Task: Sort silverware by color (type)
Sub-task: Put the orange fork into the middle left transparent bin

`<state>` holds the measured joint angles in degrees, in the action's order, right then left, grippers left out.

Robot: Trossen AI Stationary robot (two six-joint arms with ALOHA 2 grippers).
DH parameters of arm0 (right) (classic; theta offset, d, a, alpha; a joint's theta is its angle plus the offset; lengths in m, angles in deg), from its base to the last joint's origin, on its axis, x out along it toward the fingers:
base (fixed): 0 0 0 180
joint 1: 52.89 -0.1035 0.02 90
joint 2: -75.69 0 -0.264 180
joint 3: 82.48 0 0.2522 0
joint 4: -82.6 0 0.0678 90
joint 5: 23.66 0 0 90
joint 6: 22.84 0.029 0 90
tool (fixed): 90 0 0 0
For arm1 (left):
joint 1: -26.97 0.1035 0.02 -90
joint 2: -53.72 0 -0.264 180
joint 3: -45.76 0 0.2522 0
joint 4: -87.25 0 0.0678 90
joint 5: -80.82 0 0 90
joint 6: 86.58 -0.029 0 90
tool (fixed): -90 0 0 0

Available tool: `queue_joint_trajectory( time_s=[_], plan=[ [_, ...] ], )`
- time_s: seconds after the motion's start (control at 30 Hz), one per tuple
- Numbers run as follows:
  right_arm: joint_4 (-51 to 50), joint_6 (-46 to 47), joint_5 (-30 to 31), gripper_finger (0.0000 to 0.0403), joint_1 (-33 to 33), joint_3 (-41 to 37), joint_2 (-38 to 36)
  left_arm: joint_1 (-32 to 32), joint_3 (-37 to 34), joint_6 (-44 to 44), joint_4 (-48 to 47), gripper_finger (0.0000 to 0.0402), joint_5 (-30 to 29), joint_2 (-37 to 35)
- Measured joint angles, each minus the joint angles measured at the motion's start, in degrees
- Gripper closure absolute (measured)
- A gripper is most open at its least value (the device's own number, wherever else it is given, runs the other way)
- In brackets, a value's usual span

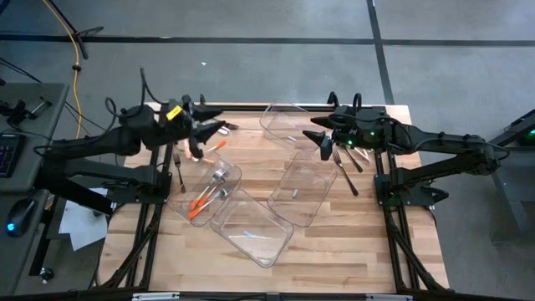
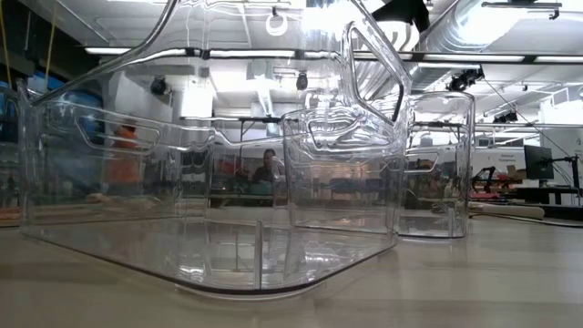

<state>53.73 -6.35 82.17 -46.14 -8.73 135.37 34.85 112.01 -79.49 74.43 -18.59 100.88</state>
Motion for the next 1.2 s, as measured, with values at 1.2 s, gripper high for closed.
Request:
queue_joint_trajectory(
  time_s=[1.2],
  plan=[
    [0.33, -1.55, 0.33, 0.0153, 0.02, 0.0, 0.0, 22.43, 15.74, 20.31, -42.0, 0.0229, -5.18, 15.2]
  ],
)
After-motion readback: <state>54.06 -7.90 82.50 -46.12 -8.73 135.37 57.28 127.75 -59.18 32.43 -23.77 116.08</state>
